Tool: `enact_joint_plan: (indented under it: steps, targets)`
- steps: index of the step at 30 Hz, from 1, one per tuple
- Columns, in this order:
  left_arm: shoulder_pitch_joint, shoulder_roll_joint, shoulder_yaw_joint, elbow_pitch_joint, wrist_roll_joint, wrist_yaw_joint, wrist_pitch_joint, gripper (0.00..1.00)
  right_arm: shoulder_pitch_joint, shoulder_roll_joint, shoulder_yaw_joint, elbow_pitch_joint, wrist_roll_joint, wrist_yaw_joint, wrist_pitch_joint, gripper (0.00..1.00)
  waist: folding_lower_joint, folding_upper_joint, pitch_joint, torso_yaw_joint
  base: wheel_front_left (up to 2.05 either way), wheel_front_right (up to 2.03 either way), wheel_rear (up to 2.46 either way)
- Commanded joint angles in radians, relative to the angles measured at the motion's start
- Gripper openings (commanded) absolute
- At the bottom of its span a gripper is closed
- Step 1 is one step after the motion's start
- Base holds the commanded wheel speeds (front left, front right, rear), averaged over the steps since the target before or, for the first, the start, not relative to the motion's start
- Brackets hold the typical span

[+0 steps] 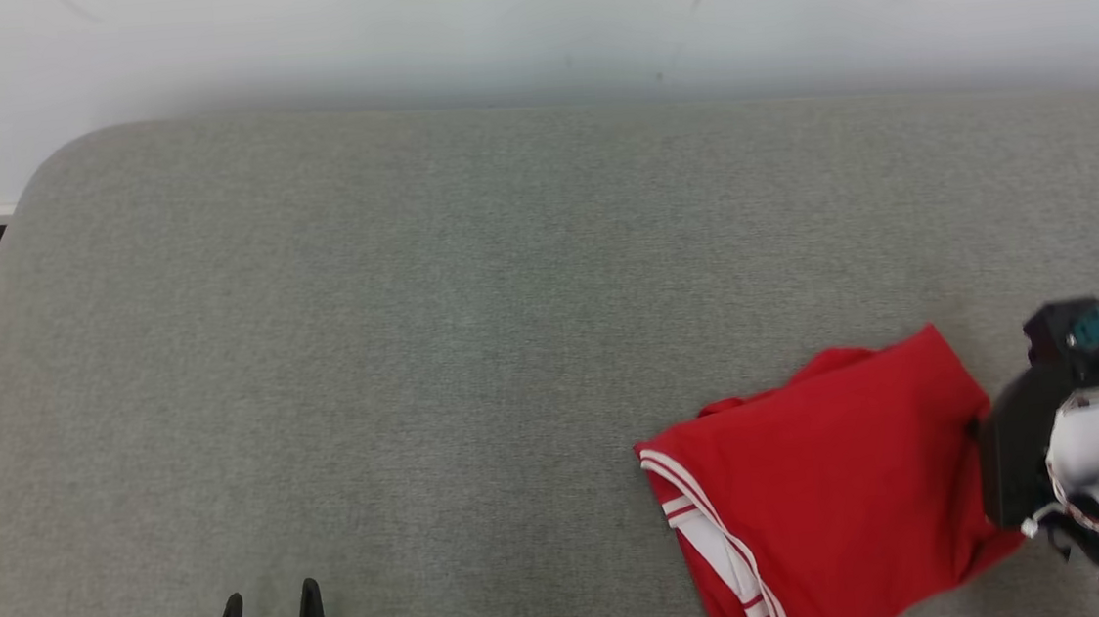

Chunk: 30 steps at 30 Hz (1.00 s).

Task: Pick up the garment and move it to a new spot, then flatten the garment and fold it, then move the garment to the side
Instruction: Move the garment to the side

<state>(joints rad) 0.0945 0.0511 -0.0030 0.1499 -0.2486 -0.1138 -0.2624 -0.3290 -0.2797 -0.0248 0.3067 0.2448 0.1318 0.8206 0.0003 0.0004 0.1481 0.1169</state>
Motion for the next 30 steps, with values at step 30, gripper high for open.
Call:
enact_joint_plan:
  steps: [30]
  targets:
    - [-0.104, -0.001, -0.01, -0.174, 0.051, 0.009, -0.003, 1.0, -0.493, -0.099, 0.029, 0.049, -0.019, -0.003, -0.012, 0.0, -0.0003, -0.0004, 0.122, -0.287, 0.0, 0.0, 0.0]
